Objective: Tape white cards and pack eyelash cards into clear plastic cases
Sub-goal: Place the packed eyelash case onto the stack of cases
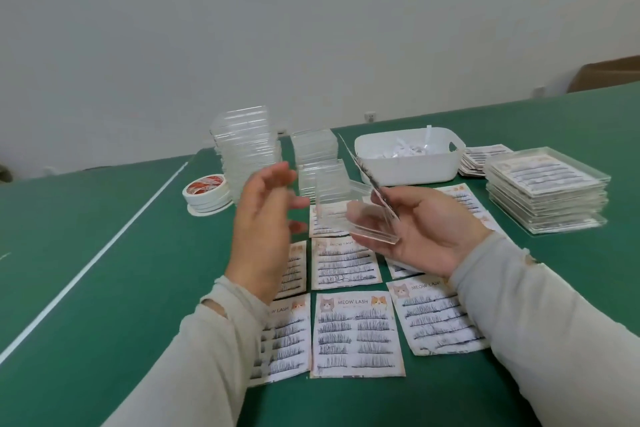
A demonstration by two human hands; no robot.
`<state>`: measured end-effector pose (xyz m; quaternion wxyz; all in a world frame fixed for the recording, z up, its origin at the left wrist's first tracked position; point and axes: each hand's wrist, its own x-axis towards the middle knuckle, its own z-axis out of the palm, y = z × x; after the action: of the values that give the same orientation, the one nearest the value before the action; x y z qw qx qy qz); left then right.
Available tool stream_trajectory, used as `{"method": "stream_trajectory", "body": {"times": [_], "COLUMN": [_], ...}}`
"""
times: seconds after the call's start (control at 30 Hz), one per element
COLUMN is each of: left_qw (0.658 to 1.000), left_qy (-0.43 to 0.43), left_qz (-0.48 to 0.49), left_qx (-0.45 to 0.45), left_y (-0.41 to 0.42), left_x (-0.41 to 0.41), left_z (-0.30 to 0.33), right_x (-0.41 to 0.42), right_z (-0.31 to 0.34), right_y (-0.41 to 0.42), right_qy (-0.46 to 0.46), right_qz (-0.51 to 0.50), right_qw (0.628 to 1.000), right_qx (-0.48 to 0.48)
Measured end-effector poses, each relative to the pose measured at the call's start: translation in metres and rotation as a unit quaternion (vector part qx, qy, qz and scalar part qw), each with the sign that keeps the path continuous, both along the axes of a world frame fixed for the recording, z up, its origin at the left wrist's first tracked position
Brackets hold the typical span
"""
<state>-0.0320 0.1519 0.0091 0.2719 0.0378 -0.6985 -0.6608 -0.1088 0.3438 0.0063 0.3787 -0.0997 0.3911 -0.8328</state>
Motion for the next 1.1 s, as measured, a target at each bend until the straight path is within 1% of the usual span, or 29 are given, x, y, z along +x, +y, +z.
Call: {"method": "stream_trajectory", "body": {"times": [0.03,0.07,0.1,0.13,0.17,0.23,0.27,0.37,0.43,0.53,0.67,0.83,1.1], "left_qw": [0.992,0.967,0.935,0.907,0.886,0.867,0.866,0.858,0.858,0.858,0.866,0.877,0.881], "left_qy": [-0.057,-0.102,-0.121,-0.118,-0.104,-0.068,-0.043,0.015,0.03,0.032,0.032,0.035,0.045], "left_qz": [-0.07,-0.173,-0.261,-0.316,-0.344,-0.347,-0.338,-0.31,-0.274,-0.256,-0.255,-0.24,-0.237], "left_qx": [0.091,0.157,0.209,0.253,0.293,0.35,0.367,0.409,0.434,0.445,0.429,0.415,0.406], "left_y": [0.004,0.008,0.012,0.016,0.02,0.018,0.015,0.005,0.0,-0.002,-0.001,-0.001,-0.001], "left_x": [-0.005,-0.008,-0.01,-0.012,-0.014,-0.02,-0.023,-0.029,-0.032,-0.035,-0.038,-0.038,-0.036], "left_z": [0.003,0.003,0.0,-0.005,-0.01,-0.018,-0.021,-0.026,-0.028,-0.031,-0.034,-0.034,-0.032], "right_x": [0.002,0.005,0.009,0.012,0.016,0.019,0.018,0.012,0.01,0.016,0.025,0.029,0.029], "right_z": [0.0,0.0,0.0,0.0,0.0,0.002,0.001,-0.001,-0.002,-0.002,-0.003,-0.002,-0.001], "right_y": [0.0,-0.002,-0.004,-0.007,-0.009,-0.015,-0.017,-0.024,-0.026,-0.031,-0.038,-0.039,-0.038], "right_qy": [0.015,0.026,0.035,0.038,0.038,0.034,0.035,0.02,-0.007,-0.034,-0.036,-0.043,-0.048], "right_qz": [0.016,0.035,0.052,0.064,0.069,0.05,0.019,-0.131,-0.175,-0.167,-0.136,-0.112,-0.108], "right_qw": [1.0,0.999,0.998,0.997,0.997,0.998,0.999,0.988,0.981,0.985,0.99,0.993,0.992], "right_qx": [-0.009,-0.016,-0.021,-0.023,-0.026,-0.016,0.006,0.086,0.087,0.034,-0.021,-0.021,-0.035]}}
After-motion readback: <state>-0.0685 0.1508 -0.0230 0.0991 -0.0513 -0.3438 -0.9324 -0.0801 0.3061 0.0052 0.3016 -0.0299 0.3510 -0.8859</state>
